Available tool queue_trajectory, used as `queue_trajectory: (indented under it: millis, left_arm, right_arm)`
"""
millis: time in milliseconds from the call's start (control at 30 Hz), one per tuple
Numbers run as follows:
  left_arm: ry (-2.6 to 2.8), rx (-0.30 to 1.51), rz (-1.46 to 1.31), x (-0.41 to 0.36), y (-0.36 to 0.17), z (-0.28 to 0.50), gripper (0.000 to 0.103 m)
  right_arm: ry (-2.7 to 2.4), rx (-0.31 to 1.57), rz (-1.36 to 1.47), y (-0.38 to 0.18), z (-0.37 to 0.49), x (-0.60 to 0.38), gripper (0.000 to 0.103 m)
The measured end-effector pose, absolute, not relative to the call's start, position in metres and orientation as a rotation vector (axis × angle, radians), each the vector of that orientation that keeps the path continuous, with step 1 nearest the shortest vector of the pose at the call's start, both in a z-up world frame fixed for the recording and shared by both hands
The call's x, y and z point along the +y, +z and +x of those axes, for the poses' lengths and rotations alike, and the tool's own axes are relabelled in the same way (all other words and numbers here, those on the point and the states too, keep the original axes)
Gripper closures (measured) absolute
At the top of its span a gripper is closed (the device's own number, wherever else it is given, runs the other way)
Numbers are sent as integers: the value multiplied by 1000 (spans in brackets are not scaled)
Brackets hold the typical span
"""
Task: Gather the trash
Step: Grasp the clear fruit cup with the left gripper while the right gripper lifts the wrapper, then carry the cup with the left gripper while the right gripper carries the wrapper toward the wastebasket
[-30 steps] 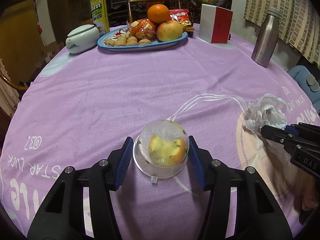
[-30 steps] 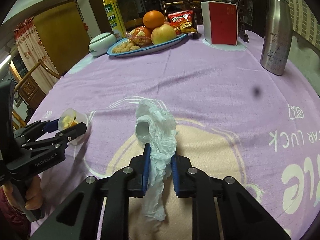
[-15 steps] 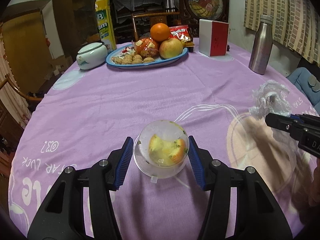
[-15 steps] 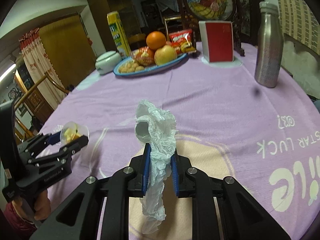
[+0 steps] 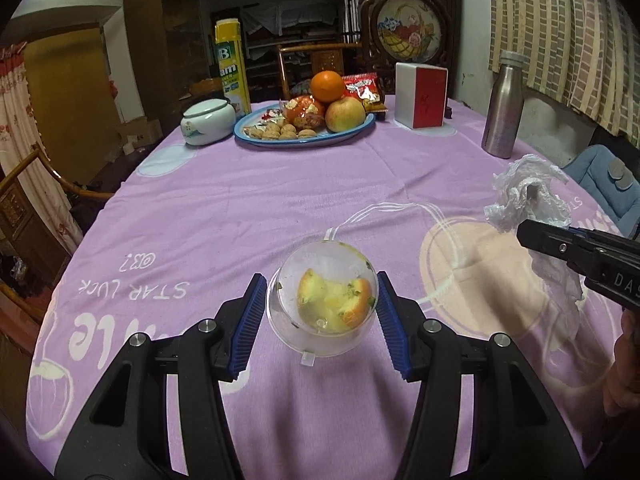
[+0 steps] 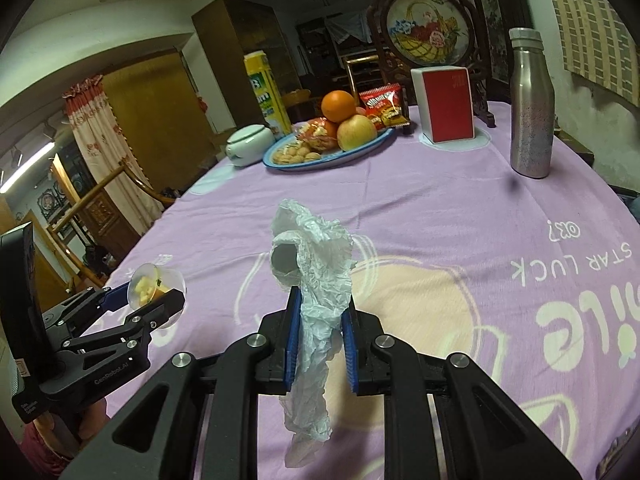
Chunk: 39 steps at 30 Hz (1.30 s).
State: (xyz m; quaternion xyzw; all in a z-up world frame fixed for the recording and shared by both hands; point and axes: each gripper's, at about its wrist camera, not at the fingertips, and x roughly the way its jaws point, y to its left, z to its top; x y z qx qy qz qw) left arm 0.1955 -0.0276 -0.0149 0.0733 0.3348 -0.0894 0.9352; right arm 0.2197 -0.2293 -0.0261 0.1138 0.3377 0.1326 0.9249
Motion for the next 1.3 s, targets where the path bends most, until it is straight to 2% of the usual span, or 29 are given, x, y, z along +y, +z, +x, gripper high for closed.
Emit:
queue_trajectory:
  millis: [400, 733, 933, 1033, 1067, 1100, 1167, 1267, 1300]
  left_arm:
    - [-142, 572, 128, 0, 14, 116, 49]
    - [-6, 506, 96, 77, 17, 28, 49]
    - [89, 536, 47, 138, 3, -18, 49]
    - [79, 551, -43, 156, -8, -10, 53]
    - [56, 548, -96, 156, -11, 0, 58]
    - [20, 555, -133, 153, -15, 9, 67]
    - [-48, 539, -167, 152, -15, 15, 66]
    - [-20, 539, -70, 151, -12, 7, 66]
    - [-20, 537, -66, 153, -11, 2, 61]
  right_arm:
    - [383, 589, 203, 10, 149, -194, 83]
    - [550, 563, 148, 29, 99, -122, 83]
    - [693, 593, 104, 31, 77, -62, 83]
    - [720, 598, 98, 31, 74, -40, 84]
    - [714, 611, 103, 29, 76, -36, 84]
    - [710, 624, 119, 27, 77, -36, 84]
    - [704, 626, 103, 24, 72, -39, 84]
    - [659, 625, 104, 19, 78, -52, 84]
    - [670, 634, 126, 17, 82, -55, 84]
